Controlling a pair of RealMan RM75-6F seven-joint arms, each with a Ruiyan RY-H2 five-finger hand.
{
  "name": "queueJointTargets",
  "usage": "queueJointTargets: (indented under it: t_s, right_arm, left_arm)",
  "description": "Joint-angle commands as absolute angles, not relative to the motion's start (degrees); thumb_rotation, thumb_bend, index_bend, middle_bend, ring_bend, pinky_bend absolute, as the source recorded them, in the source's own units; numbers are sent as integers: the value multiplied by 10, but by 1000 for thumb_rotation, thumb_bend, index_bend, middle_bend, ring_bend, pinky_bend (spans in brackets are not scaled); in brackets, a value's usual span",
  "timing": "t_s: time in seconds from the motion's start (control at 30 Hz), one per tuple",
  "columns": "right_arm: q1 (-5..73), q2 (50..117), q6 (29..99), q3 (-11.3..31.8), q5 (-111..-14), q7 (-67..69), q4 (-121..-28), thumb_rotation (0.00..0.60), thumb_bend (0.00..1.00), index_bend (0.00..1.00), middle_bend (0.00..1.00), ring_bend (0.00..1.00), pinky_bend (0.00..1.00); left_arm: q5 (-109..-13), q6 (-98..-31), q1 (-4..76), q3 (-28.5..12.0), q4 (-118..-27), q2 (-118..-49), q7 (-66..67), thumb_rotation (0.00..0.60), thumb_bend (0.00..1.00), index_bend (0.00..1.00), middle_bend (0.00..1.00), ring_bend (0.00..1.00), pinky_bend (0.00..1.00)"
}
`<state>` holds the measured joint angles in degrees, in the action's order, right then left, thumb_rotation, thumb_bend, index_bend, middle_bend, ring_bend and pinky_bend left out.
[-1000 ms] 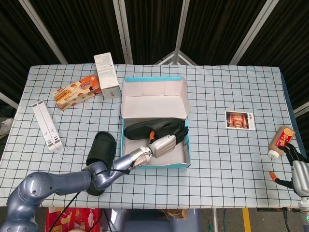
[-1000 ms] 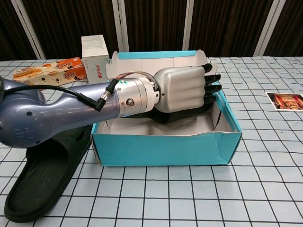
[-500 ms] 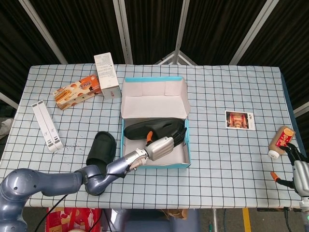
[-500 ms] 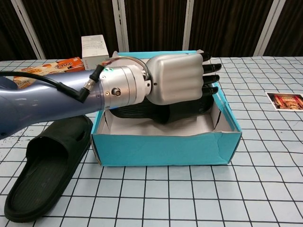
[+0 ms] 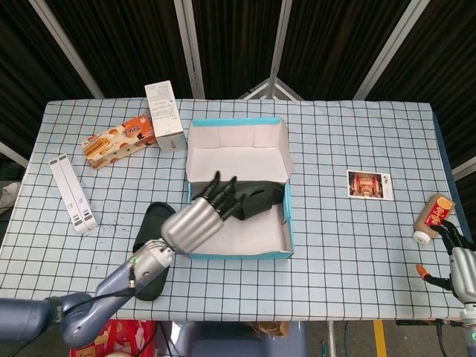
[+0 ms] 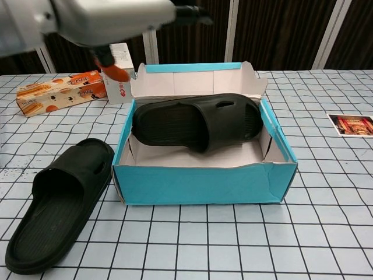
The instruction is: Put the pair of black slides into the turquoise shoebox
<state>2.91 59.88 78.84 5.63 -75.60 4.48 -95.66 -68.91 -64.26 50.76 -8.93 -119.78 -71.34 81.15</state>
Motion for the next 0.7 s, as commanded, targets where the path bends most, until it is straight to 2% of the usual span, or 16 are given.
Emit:
queueJointTargets:
  t_s: [0.03,0.23,0.47,0.7]
  right_arm:
    - [29,599,789,56,-755,44,-957,600,233,217,134,226,271]
    - [29,597,787,56,-755,45,-959,600,234,217,133,226,271]
    - [30,596,782,56,-750,46,-957,600,233,216,134,226,271]
    - [31,596,780,57,-750,48,-957,600,233,217,134,226,271]
  left_arm:
    - [-614,-683,451,-65,-1268,-636,754,562,141,32,148,0,151]
    - [-573,-644,428,-37,-1241,-614,641,548,140,33,158,0,151]
    - [-571,-585,410,-19,-1134,-644,489,537,140,36,162,0,151]
    - [-596,-583,399,-11,-1061,-682,430,534,140,76,218,23,163]
